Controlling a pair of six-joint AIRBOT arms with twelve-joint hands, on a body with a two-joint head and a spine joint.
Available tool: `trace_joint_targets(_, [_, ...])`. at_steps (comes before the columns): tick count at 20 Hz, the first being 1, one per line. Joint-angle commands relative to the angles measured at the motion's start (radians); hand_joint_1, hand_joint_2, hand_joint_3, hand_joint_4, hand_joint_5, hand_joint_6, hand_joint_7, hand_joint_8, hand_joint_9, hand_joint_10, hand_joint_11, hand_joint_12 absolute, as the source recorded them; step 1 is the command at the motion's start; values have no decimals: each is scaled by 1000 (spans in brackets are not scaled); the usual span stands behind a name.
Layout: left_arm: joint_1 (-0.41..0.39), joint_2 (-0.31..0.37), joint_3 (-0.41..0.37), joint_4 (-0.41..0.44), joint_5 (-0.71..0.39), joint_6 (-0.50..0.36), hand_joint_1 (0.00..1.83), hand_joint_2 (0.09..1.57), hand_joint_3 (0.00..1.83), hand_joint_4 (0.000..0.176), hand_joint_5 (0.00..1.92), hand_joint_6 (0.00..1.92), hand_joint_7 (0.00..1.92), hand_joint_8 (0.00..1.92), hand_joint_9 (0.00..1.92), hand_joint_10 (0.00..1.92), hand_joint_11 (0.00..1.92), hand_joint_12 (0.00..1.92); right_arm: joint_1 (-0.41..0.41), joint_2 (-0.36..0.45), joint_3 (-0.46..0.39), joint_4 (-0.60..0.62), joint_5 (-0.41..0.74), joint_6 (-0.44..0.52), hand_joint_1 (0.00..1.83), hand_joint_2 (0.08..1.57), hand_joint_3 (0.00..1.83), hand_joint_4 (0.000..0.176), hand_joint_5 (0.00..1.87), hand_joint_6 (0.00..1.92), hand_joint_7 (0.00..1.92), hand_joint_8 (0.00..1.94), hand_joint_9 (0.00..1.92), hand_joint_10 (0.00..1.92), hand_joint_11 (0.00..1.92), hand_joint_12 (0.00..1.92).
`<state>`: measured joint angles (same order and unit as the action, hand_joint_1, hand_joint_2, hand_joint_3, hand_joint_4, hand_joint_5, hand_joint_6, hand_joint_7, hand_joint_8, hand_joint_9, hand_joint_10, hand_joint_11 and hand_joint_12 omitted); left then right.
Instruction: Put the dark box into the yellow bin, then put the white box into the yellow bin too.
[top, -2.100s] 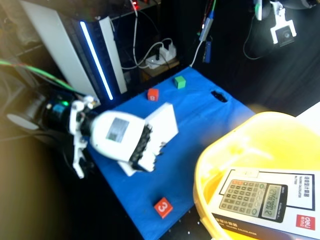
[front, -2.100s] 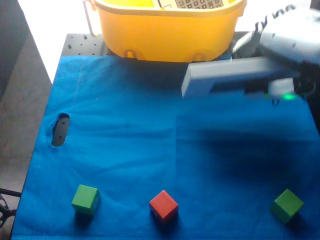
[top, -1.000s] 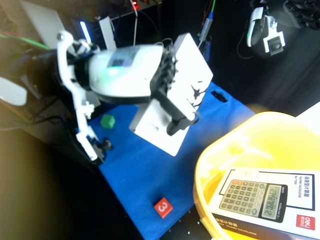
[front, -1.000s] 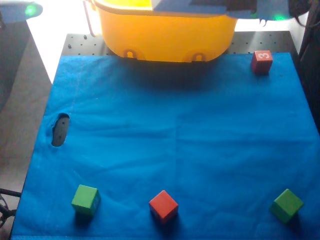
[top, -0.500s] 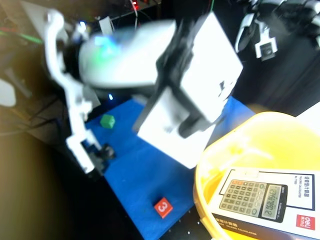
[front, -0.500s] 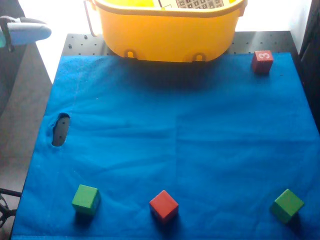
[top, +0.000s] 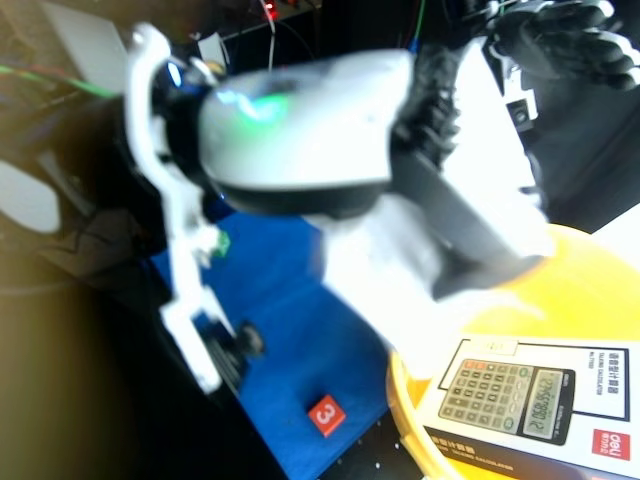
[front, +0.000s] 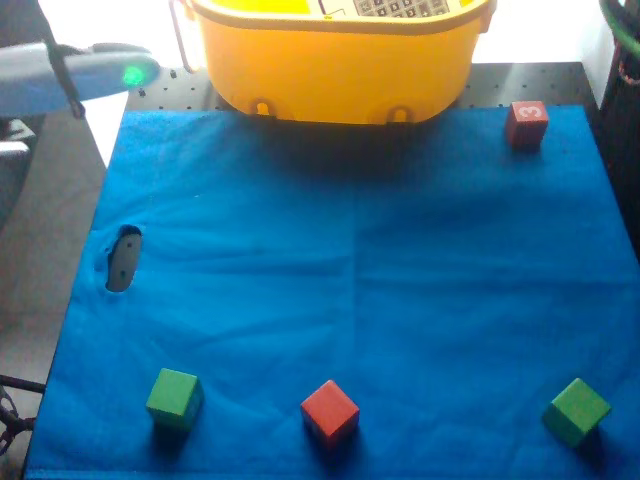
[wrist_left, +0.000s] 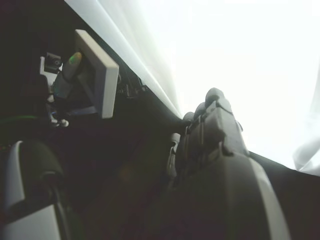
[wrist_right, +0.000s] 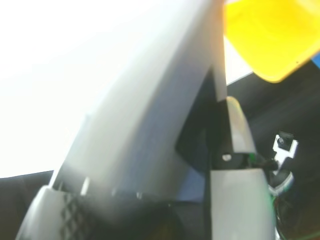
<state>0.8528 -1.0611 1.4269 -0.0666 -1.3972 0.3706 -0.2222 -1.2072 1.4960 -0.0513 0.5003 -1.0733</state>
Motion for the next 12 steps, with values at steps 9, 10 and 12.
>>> trace_joint_targets(9, [19, -9, -6, -29, -144, -16, 981, 853, 2, 176, 14, 0, 100, 6, 49, 12, 76, 40, -21, -10, 37, 87, 82, -4, 733, 767, 0, 176, 0, 0, 0, 0, 0, 0, 4, 87])
trace_joint_targets(10, [19, -8, -6, -29, -144, -16, 992, 856, 2, 176, 23, 5, 109, 9, 56, 13, 84, 46, -21, -8, 33, 84, 82, -5, 751, 766, 0, 176, 0, 0, 0, 0, 0, 0, 0, 17])
trace_joint_targets(12, [20, -8, -6, -33, -145, -16, 982, 878, 9, 176, 8, 0, 92, 1, 58, 10, 57, 39, -21, -1, 22, 77, 82, -5, 788, 789, 4, 176, 0, 0, 0, 0, 0, 0, 0, 0])
